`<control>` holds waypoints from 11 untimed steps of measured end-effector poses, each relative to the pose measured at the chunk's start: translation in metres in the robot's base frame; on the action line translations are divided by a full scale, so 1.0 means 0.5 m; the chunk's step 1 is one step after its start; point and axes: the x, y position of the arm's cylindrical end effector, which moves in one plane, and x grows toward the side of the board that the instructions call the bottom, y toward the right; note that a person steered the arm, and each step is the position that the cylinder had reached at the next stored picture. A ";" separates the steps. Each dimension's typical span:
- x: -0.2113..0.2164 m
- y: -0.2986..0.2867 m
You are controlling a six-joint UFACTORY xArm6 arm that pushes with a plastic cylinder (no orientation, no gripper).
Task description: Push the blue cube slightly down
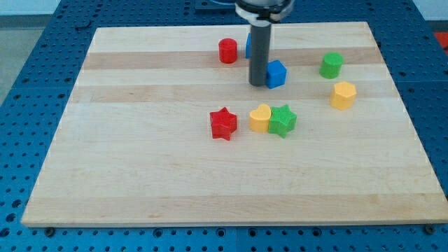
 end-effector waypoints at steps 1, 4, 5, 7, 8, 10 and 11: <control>-0.033 0.016; -0.141 0.029; -0.136 0.032; -0.120 0.029; -0.085 0.030; 0.017 0.068; 0.012 0.062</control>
